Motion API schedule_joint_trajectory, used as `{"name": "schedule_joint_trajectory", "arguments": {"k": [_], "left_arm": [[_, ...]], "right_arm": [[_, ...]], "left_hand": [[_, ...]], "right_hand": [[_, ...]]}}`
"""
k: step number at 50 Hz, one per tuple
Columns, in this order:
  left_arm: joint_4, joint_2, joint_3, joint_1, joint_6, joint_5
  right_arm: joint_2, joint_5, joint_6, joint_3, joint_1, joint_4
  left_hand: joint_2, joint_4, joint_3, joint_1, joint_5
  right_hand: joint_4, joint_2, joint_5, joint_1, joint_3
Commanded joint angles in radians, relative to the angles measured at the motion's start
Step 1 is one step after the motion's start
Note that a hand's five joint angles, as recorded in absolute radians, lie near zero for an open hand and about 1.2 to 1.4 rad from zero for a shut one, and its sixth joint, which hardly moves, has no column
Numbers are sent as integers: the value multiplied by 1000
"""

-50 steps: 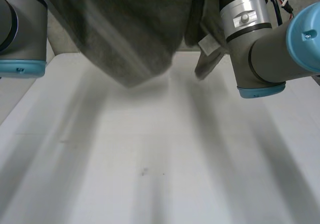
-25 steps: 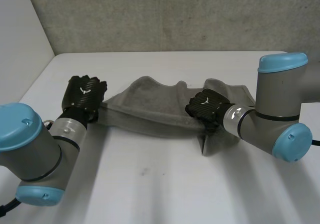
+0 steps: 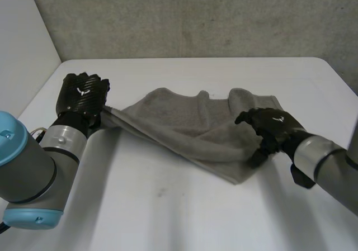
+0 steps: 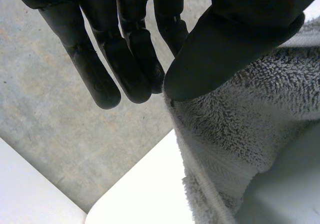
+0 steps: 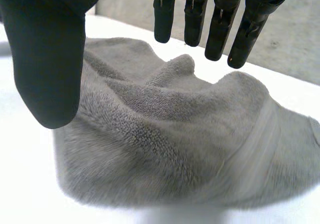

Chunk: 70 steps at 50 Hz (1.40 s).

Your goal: Fold the towel.

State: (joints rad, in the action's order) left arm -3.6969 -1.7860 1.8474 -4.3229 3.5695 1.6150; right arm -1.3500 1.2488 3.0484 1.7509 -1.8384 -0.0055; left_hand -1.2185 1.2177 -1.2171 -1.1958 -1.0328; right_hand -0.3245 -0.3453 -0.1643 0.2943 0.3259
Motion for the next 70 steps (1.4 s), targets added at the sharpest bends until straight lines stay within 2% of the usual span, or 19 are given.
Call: {"name": "schedule_joint_trajectory", "arguments": {"k": [1, 7, 13, 19, 21, 28, 37, 51, 60, 65, 67, 68, 70], "left_arm": [[0, -1, 3, -29, 0, 3], [2, -1, 4, -55, 0, 3], [0, -1, 15, -78, -1, -1], [-2, -10, 15, -84, 0, -3], [-2, -12, 15, -84, -1, -3], [-2, -15, 15, -84, -1, -3], [-2, -18, 16, -84, -1, -3], [-2, -18, 16, -84, -1, -3], [-2, -18, 21, -84, -1, -3], [-2, -19, 21, -84, -1, -3], [-2, -19, 21, -84, -1, -3], [-2, -19, 21, -84, -1, -3], [-2, -19, 21, -84, -1, -3]], "right_arm": [[-119, 4, 82, 171, 10, -88], [-127, 12, 70, 214, -2, -102], [-126, -15, 37, 240, -2, -94], [-100, -17, 4, 254, -4, -102], [-60, -17, 3, 245, -7, -111], [64, -12, 3, 199, -54, -157], [193, -2, 7, 110, -120, -205], [281, 58, 6, -4, -162, -234], [347, 67, 4, -62, -168, -234], [371, 66, 4, -82, -167, -237], [385, 70, 4, -97, -167, -237], [385, 70, 4, -97, -167, -237], [387, 95, 0, -111, -167, -237]], "left_hand": [[-178, 179, -179, -200, -189], [-178, 179, -179, -200, -189], [-178, 179, -179, -200, -189], [-178, 179, -179, -200, -189], [-178, 179, -179, -200, -189], [-178, 179, -179, -200, -189], [-178, 179, -179, -200, -189], [-178, 179, -179, -200, -189], [-178, 179, -179, -200, -189], [-178, 179, -179, -200, -189], [-178, 179, -179, -200, -189], [-178, 179, -179, -200, -189], [-178, 179, -179, -200, -189]], "right_hand": [[-154, -133, -139, 184, 152], [-482, -461, -467, 512, 480], [-661, -641, -647, 692, 660], [-632, -612, -618, 663, 631], [-486, -466, -472, 517, 485], [-248, -227, -234, 278, 247], [-268, -247, -254, 299, 267], [-356, -336, -342, 387, 355], [-403, -383, -389, 434, 402], [-512, -491, -498, 542, 511], [-667, -646, -652, 697, 665], [-668, -647, -653, 698, 666], [-1024, -1003, -1009, 1054, 1022]]}}
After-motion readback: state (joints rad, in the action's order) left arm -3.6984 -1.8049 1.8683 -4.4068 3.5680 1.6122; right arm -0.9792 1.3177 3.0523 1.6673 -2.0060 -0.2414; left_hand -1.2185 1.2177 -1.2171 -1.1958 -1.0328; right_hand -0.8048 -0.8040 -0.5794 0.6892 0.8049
